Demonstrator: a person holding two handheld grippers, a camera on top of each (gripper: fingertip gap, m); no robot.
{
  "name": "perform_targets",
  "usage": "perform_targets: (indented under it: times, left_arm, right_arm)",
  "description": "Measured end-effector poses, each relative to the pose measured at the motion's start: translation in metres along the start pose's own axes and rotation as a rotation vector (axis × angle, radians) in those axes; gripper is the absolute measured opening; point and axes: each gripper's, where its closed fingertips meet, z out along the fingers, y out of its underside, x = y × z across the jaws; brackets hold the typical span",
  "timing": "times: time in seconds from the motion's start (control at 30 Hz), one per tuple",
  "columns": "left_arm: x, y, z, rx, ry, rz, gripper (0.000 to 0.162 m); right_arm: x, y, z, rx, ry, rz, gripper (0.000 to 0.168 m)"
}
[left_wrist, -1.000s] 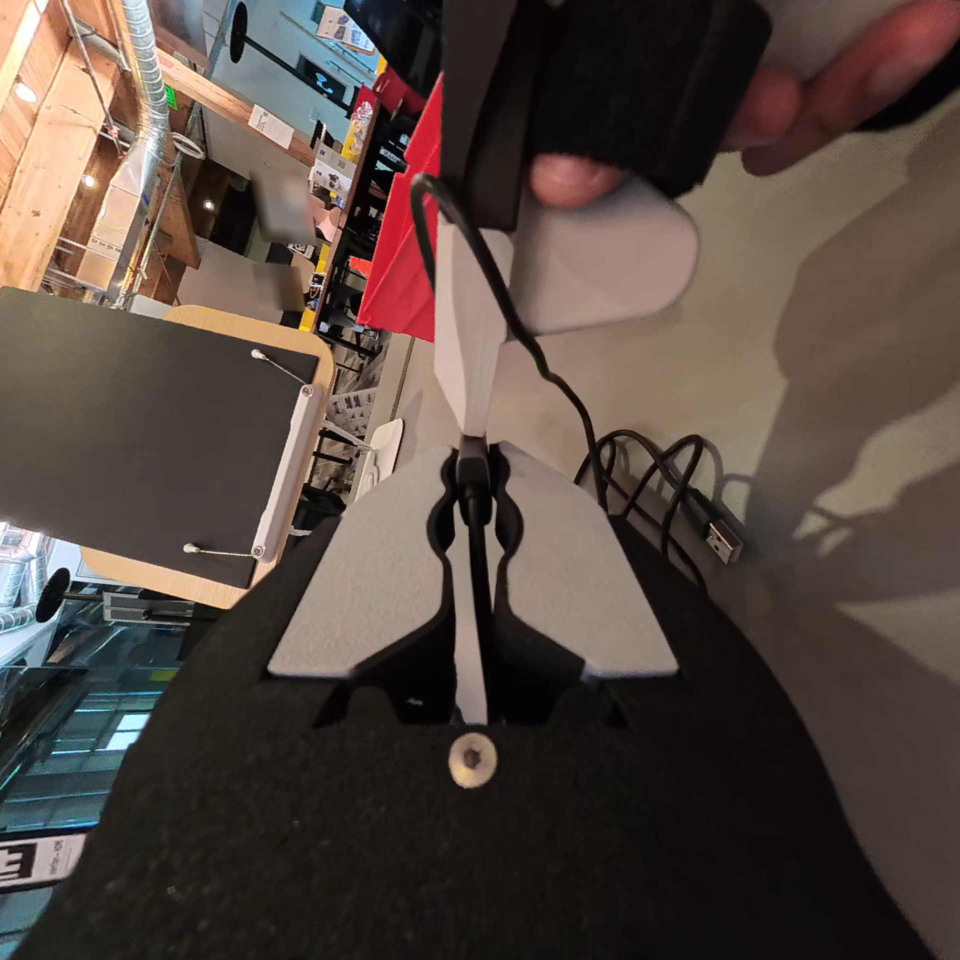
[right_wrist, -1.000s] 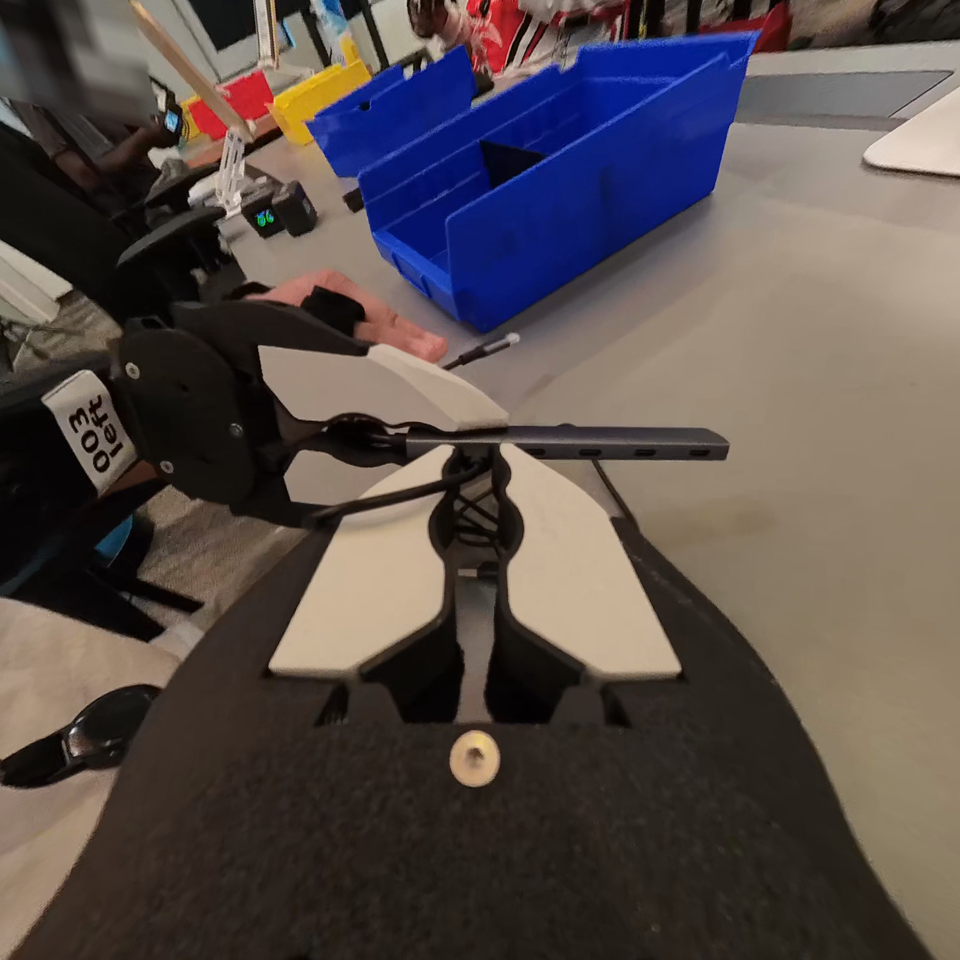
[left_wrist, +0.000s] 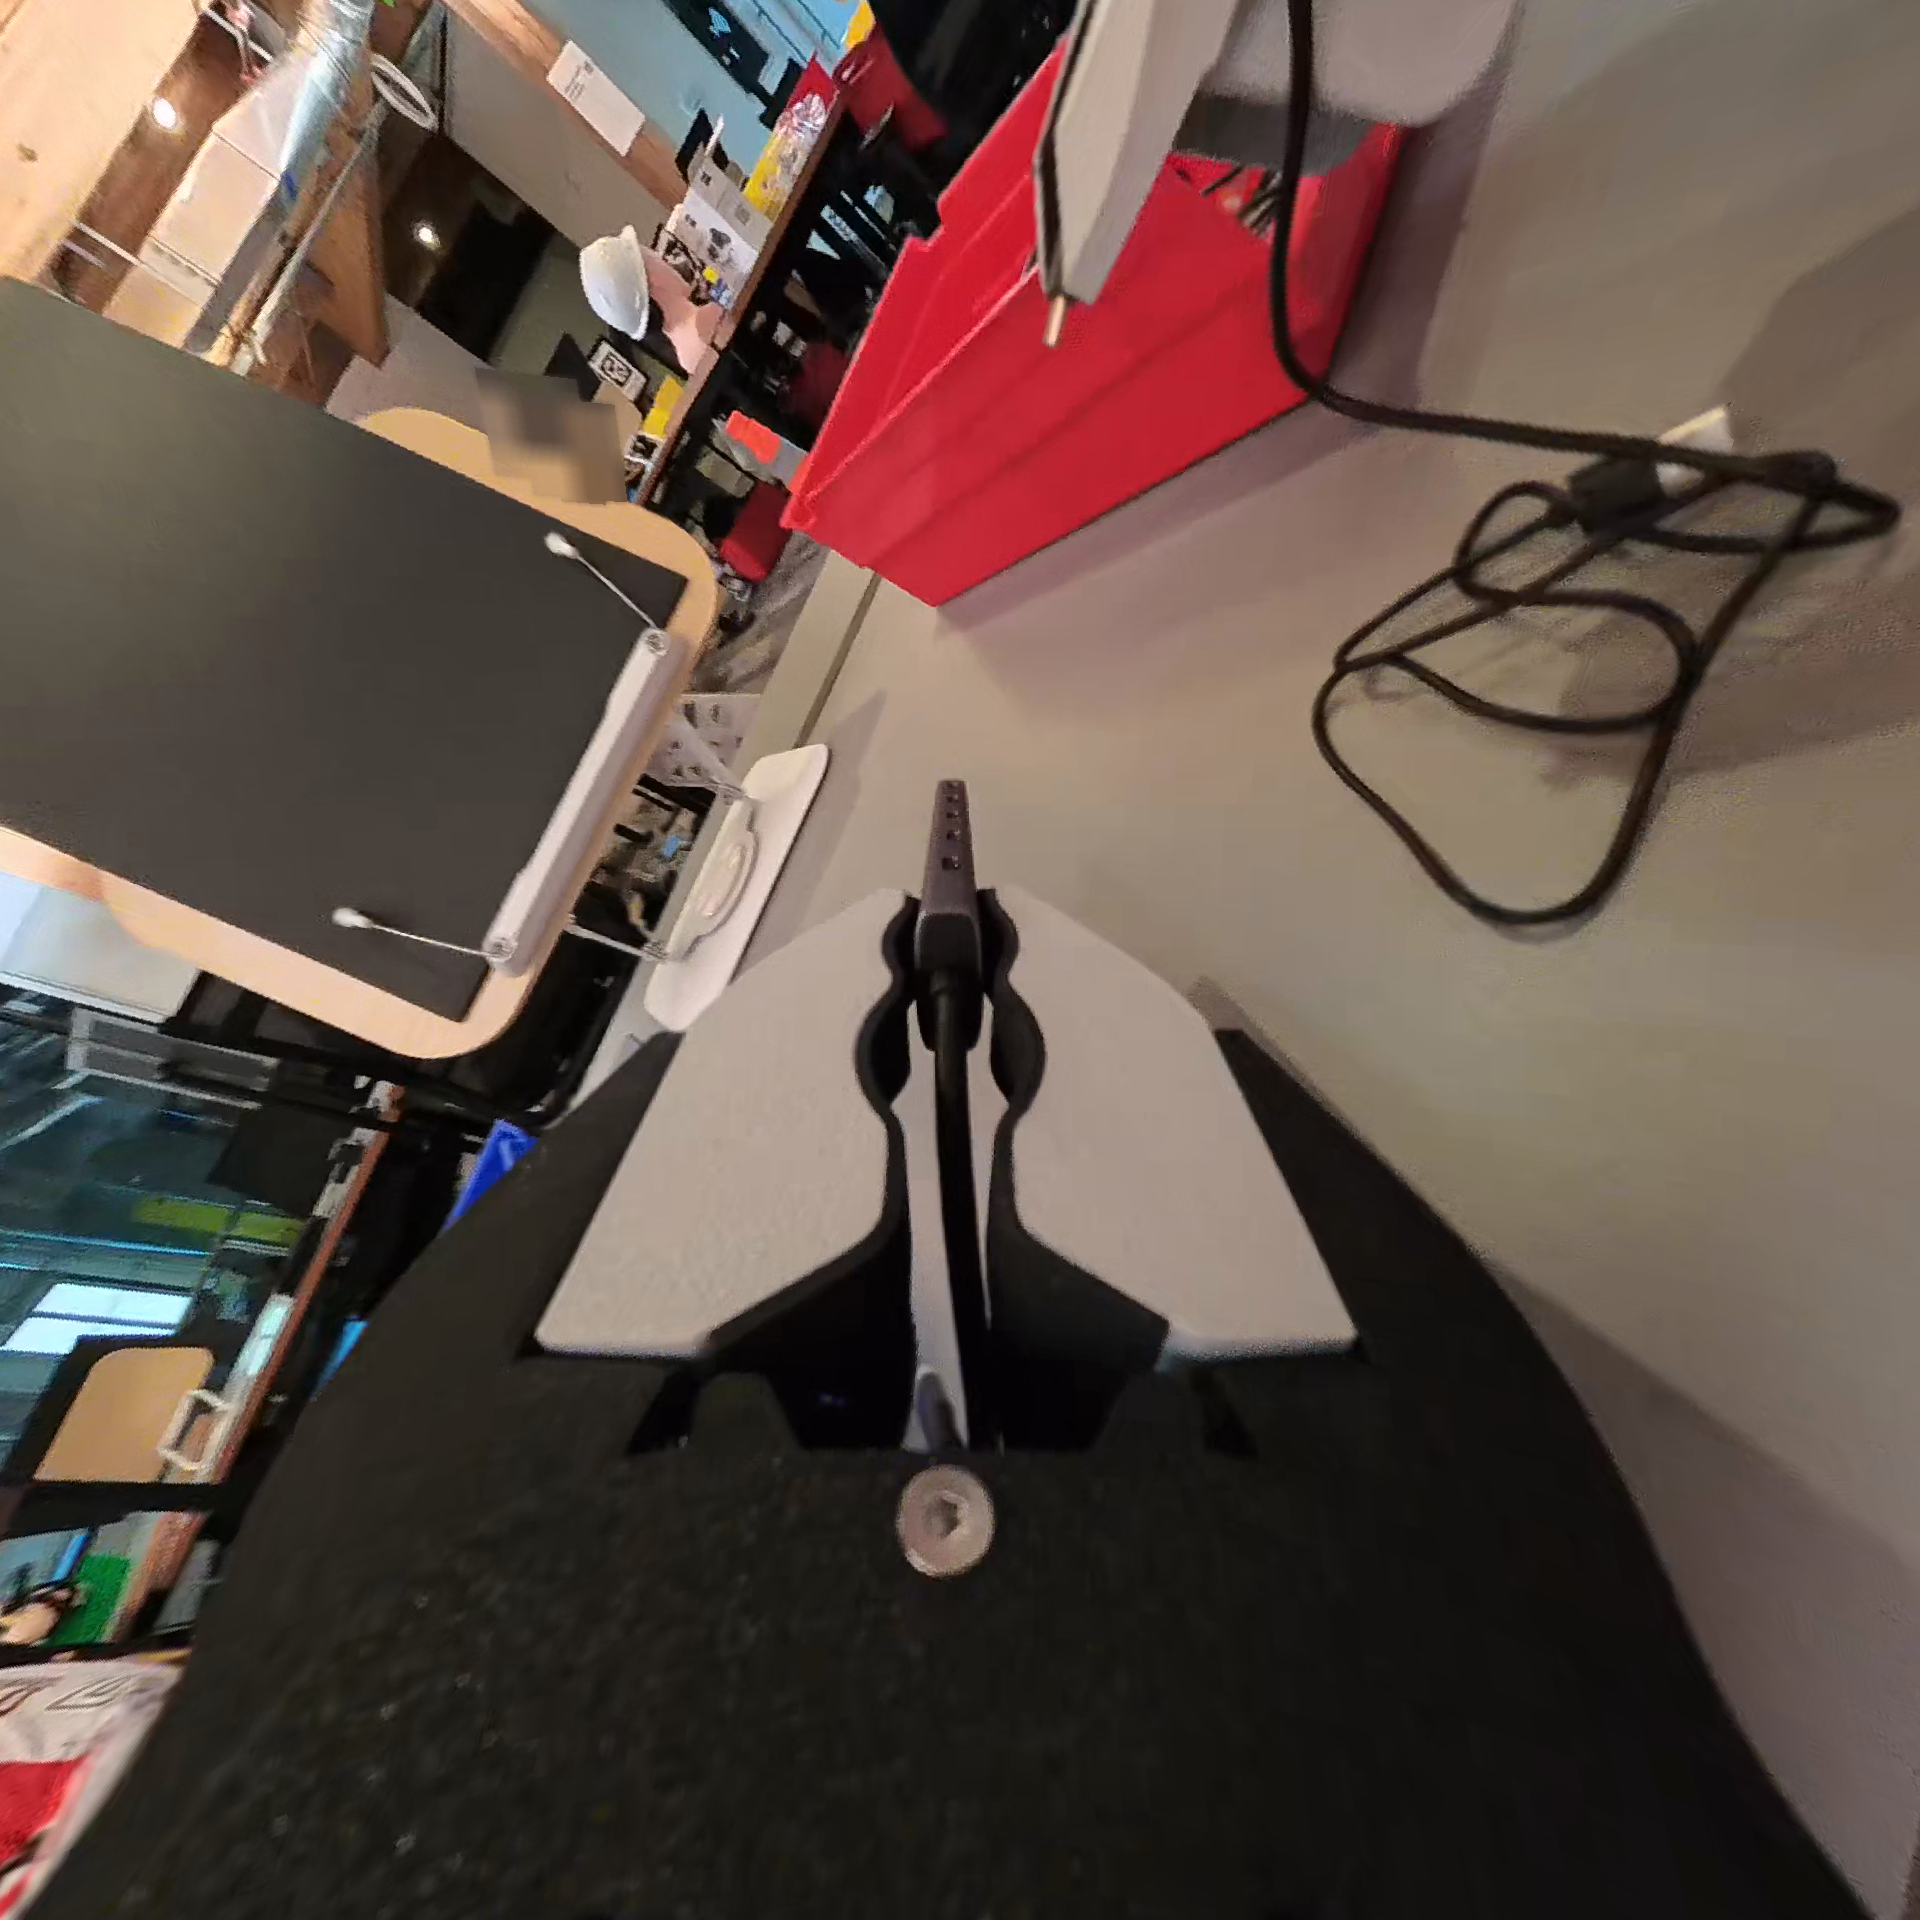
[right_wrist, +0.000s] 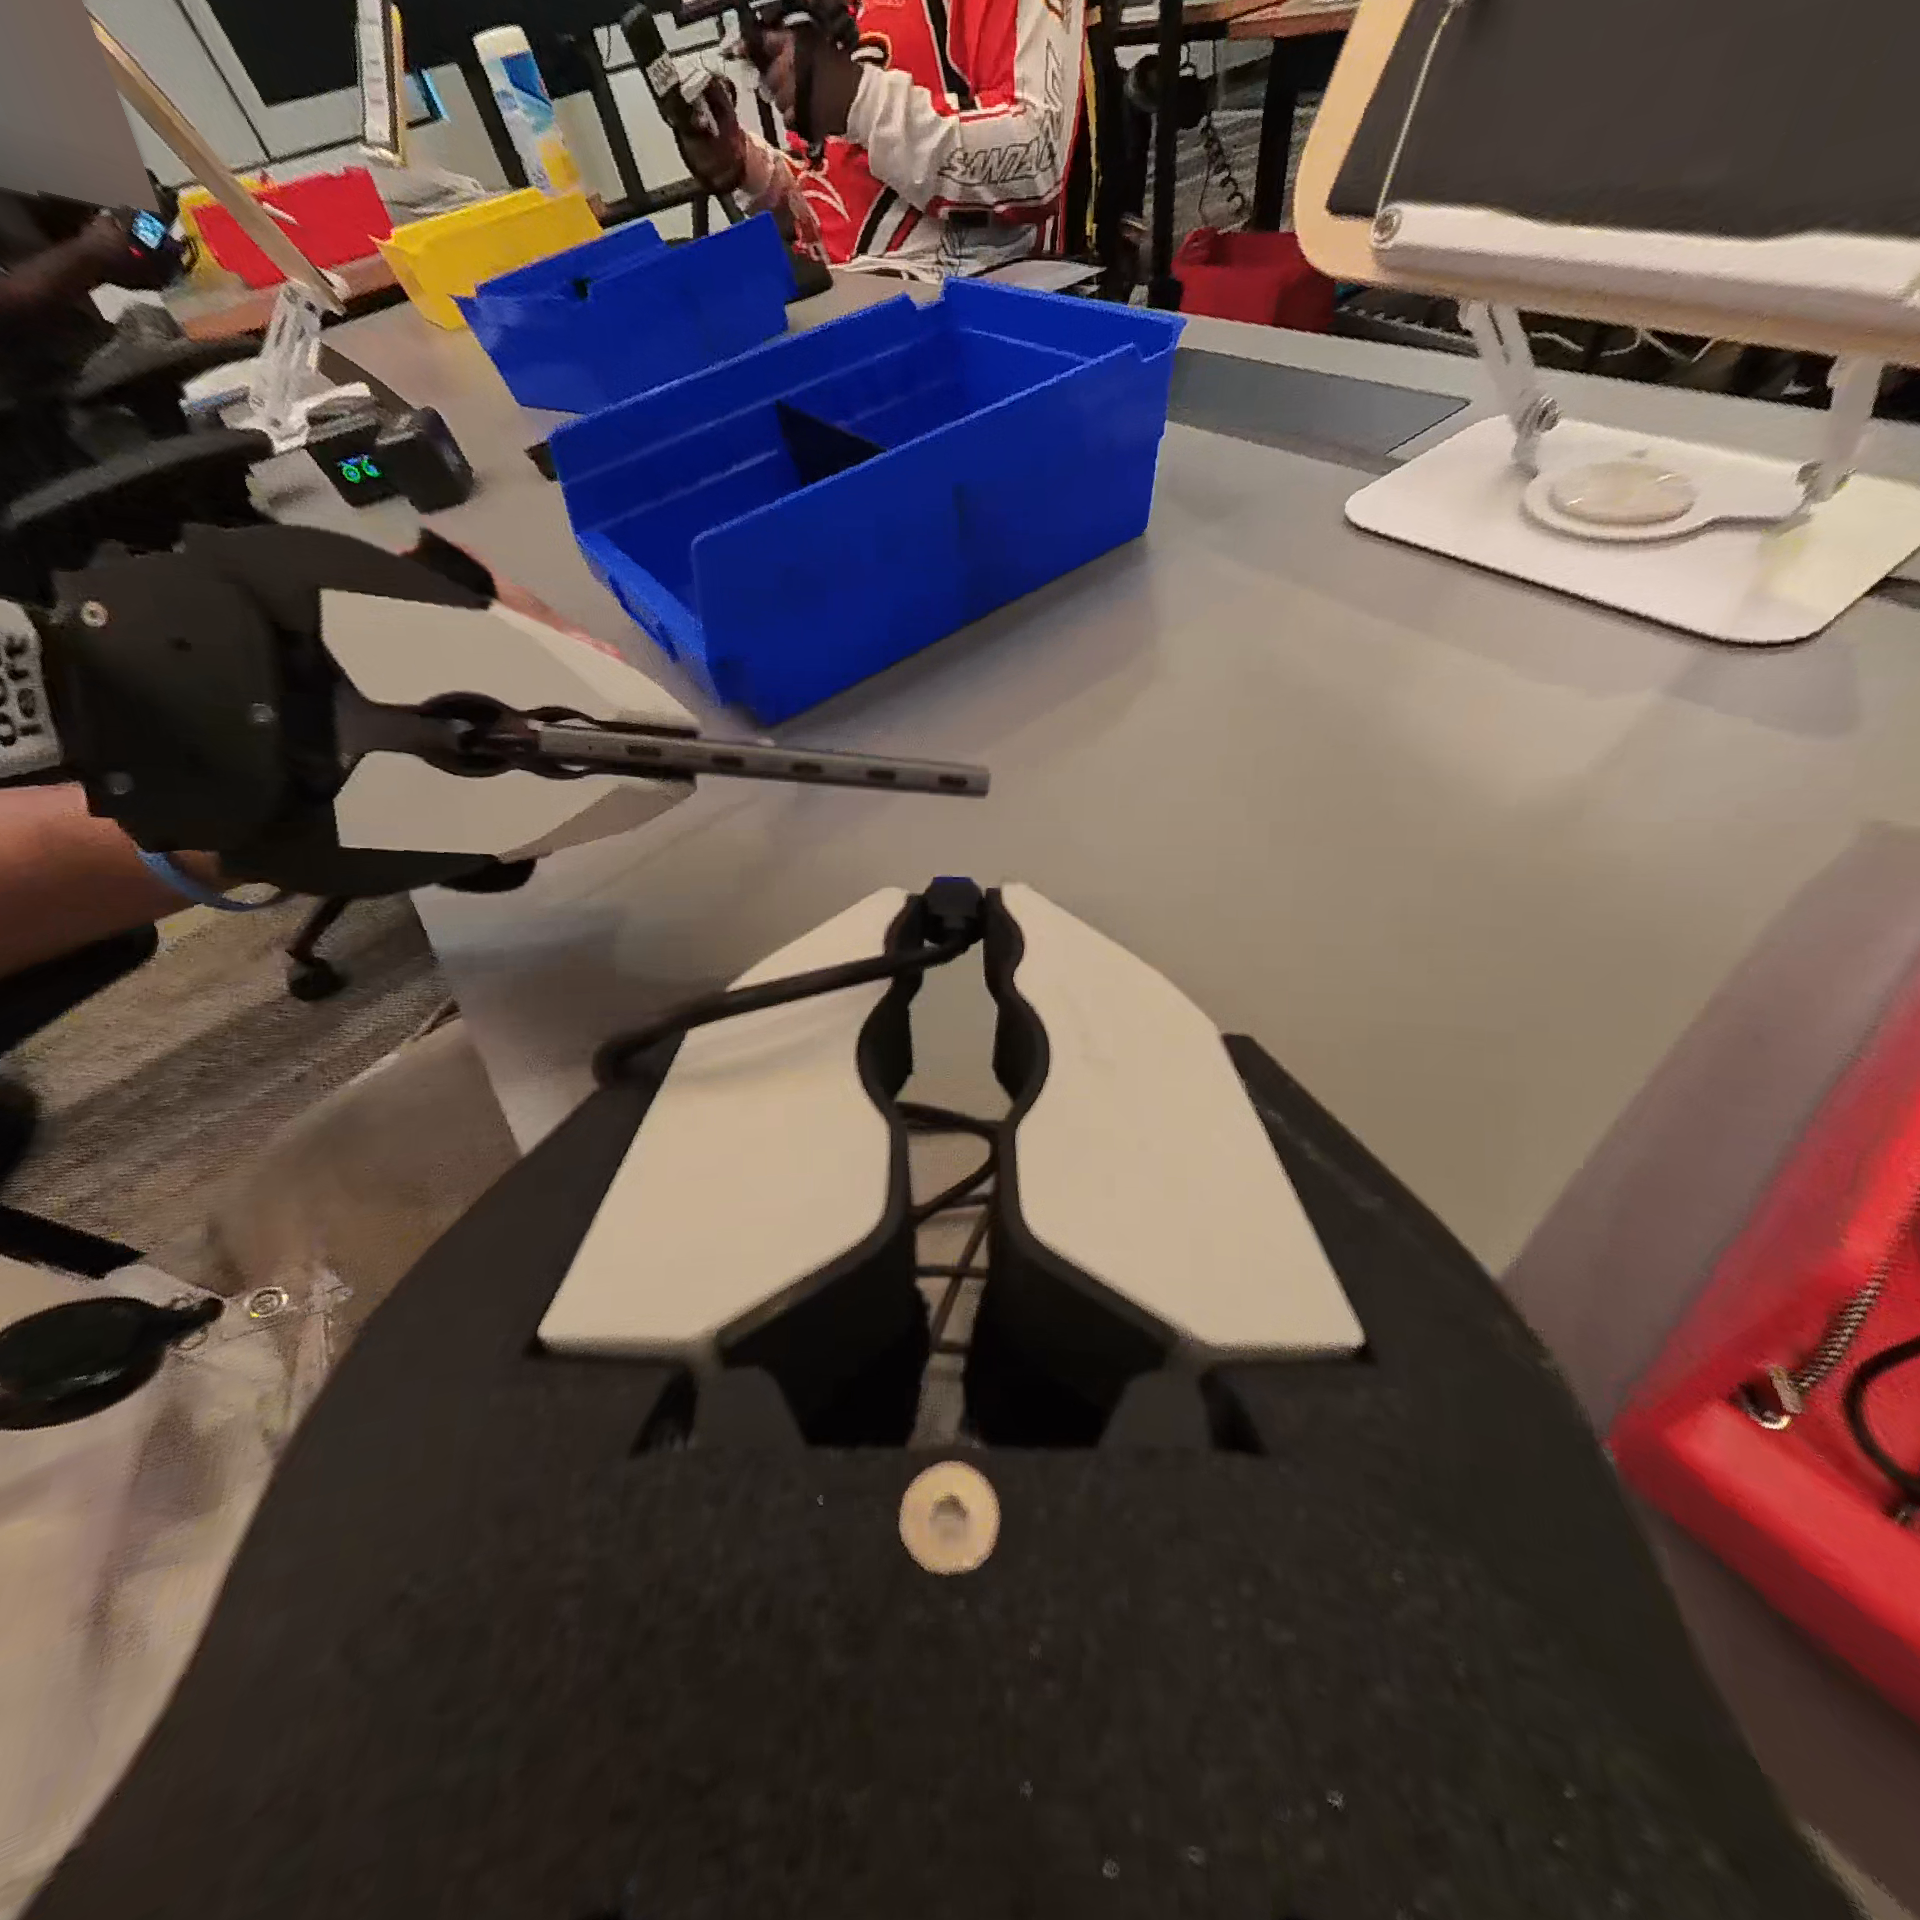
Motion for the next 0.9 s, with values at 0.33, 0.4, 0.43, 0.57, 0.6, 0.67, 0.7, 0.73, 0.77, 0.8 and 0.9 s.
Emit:
perform_targets:
  times: [0.33,0.4,0.43,0.57,0.6,0.67,0.7,0.73,0.77,0.8,0.9]
  left_arm:
    - [0.004,0.019,0.006,-0.059,0.045,-0.061,0.01]
    - [0.008,0.02,0.007,-0.063,0.051,-0.04,0.01]
    - [0.01,0.02,0.008,-0.065,0.056,-0.033,0.01]
    - [0.013,0.016,0.007,-0.057,0.068,-0.027,0.01]
    - [0.014,0.015,0.007,-0.057,0.07,-0.028,0.01]
    - [0.015,0.016,0.006,-0.058,0.078,-0.033,0.01]
    - [0.016,0.017,0.006,-0.059,0.082,-0.034,0.01]
    - [0.016,0.017,0.006,-0.06,0.085,-0.036,0.01]
    - [0.017,0.017,0.006,-0.06,0.089,-0.039,0.01]
    - [0.017,0.017,0.006,-0.059,0.093,-0.041,0.01]
    - [0.018,0.016,0.005,-0.06,0.102,-0.036,0.01]
  right_arm:
    - [-0.005,0.094,0.02,-0.46,-0.141,-0.001,0.014]
    - [-0.009,0.104,0.023,-0.496,-0.134,-0.044,0.015]
    - [-0.01,0.106,0.025,-0.501,-0.112,-0.102,0.024]
    - [-0.001,0.121,0.015,-0.634,0.03,-0.389,0.046]
    - [0.002,0.123,0.012,-0.654,0.065,-0.406,0.046]
    - [-0.001,0.128,0.008,-0.667,0.074,-0.322,0.046]
    - [-0.002,0.131,0.007,-0.678,0.076,-0.27,0.051]
    - [0.001,0.134,0.006,-0.687,0.096,-0.232,0.054]
    - [0.003,0.136,0.006,-0.692,0.111,-0.204,0.054]
    - [0.001,0.138,0.006,-0.683,0.098,-0.172,0.049]
    - [0.0,0.139,0.005,-0.663,0.081,-0.115,0.039]
